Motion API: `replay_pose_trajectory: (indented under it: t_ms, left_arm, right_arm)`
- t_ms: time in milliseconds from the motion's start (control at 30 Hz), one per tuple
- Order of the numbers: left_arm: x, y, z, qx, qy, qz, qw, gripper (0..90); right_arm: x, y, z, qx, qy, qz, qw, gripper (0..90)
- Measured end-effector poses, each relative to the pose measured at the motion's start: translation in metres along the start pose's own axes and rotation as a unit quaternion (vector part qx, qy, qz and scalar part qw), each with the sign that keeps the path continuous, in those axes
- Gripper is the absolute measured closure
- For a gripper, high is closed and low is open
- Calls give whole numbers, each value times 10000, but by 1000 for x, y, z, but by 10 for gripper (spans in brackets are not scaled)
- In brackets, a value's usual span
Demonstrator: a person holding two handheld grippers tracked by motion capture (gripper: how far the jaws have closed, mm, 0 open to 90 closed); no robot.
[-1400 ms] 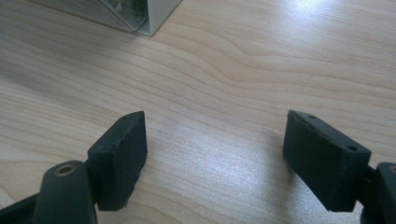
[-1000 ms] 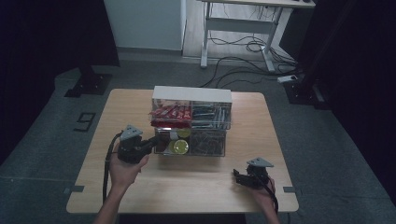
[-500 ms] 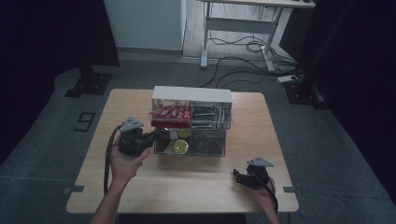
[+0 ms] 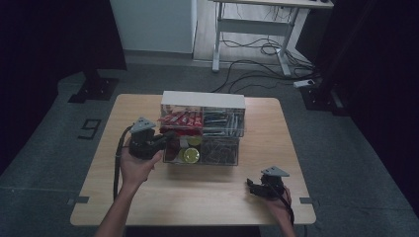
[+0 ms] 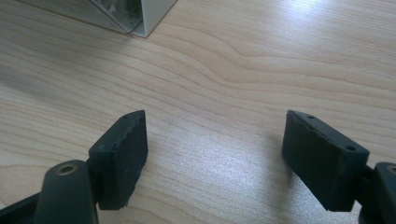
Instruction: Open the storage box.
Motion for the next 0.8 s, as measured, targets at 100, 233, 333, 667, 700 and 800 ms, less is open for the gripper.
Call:
replay_pose_trajectory:
  t_ms: [100, 233, 333, 667, 700, 800]
  left_arm:
    - [-2, 4, -2, -17, -14, 14, 10000, 900]
    - [-5, 7, -4, -50, -27, 61, 10000, 900]
    - [-8, 8, -5, -64, -43, 95, 9999, 900]
    - [-10, 9, -4, -11, -75, 100, 9999, 900]
    - [-10, 9, -3, 10, -73, 104, 9999, 900]
    - [-11, 10, -3, 13, -68, 98, 9999, 900]
  right_arm:
    - [0, 0, 0, -11, -15, -8, 10000, 229]
    - [0, 0, -1, -24, -25, -10, 10000, 235]
    - [0, 0, -1, -17, -21, -7, 10000, 235]
    - [0, 0, -1, -18, -23, -7, 10000, 235]
    - [0, 0, -1, -18, -24, -7, 10000, 235]
    - [0, 0, -1, -18, -23, -7, 10000, 235]
Point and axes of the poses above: each handheld gripper's, and its own axes: x roughly backward along the jaws, y roughly out of its top, z roughly to its left, the point moved 10 cm from there along -x, roughly forward along the jaws, and after that the axes turned 13 degrees about -y, right-handed, at the moved point
